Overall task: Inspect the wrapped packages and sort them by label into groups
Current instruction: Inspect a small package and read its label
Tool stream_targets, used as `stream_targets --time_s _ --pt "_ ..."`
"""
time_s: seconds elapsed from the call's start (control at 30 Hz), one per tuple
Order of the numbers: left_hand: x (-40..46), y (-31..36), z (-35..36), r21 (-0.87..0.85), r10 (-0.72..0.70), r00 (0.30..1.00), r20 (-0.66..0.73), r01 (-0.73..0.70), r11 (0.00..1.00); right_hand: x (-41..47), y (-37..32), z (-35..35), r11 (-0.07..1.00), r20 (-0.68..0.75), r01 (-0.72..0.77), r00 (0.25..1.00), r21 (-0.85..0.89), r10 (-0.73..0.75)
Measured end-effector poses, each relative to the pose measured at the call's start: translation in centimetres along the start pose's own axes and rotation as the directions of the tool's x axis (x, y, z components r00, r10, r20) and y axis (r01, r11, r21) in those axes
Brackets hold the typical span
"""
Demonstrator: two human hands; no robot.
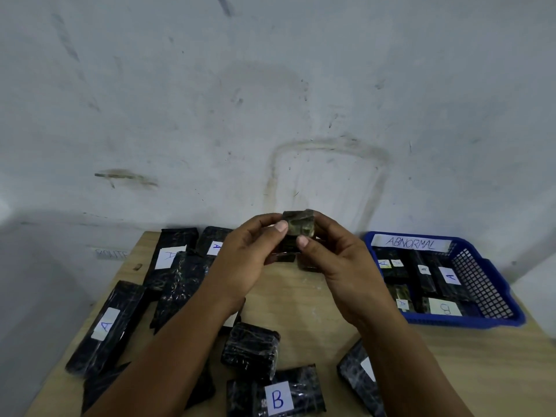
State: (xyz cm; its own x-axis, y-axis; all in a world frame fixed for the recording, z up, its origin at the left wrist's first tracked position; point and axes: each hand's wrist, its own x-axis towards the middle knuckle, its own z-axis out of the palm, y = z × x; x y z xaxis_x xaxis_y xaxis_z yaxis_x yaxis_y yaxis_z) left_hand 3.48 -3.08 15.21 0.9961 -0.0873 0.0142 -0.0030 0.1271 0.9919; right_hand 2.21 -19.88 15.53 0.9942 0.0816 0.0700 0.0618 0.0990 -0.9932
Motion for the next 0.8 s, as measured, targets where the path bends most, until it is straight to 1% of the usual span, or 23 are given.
stream_targets --time_s 0.07,0.13,0.2,0.27,0.33,0.43,0.57,0.63,0.73,0.8 --pt "0.2 0.3 0.0 0.030 0.000 1.000 0.012 0.000 1.000 0.2 0.3 0.0 1.000 0.010 -0.017 1.000 -0.012 0.017" --pt "0.4 0.5 0.0 0.029 0.038 0.999 -0.016 -0.038 0.999 0.4 0.3 0.1 0.998 0.003 -0.056 0.998 0.003 0.056" --pt "0.4 0.5 -0.2 0.041 0.075 0.997 -0.023 -0.074 0.996 0.5 0.3 0.2 0.997 -0.028 -0.079 0.996 0.009 0.080" --pt "0.4 0.5 -0.4 0.039 0.079 0.997 0.011 -0.079 0.996 0.6 0.2 0.3 0.998 -0.082 -0.065 0.995 -0.004 0.064" --pt "0.5 0.4 -0.5 0.050 0.042 0.998 0.043 -0.044 0.998 0.6 0.1 0.4 0.999 -0.118 -0.046 0.992 -0.016 0.043" --pt "0.7 0.4 -0.6 0.075 -0.037 0.998 0.051 0.033 0.997 0.5 0.1 0.5 0.999 -0.137 -0.040 0.990 -0.025 0.036" --pt "0.7 0.5 -0.6 0.018 -0.035 0.998 0.058 0.034 0.999 0.4 0.1 0.4 0.998 -0.110 -0.023 0.994 -0.056 0.017" --pt "0.7 0.4 -0.8 0.035 -0.007 0.998 0.055 0.005 0.999 0.4 0.2 0.2 0.998 -0.091 -0.054 0.995 -0.032 0.051" --pt "0.7 0.2 -1.3 0.151 0.060 0.996 0.062 -0.069 0.986 0.5 -0.1 0.0 0.984 -0.060 -0.174 0.983 0.033 0.176" --pt "0.7 0.2 -1.5 0.199 0.089 0.991 0.095 -0.107 0.974 0.7 0.1 -0.1 0.976 -0.054 -0.210 0.976 0.047 0.213"
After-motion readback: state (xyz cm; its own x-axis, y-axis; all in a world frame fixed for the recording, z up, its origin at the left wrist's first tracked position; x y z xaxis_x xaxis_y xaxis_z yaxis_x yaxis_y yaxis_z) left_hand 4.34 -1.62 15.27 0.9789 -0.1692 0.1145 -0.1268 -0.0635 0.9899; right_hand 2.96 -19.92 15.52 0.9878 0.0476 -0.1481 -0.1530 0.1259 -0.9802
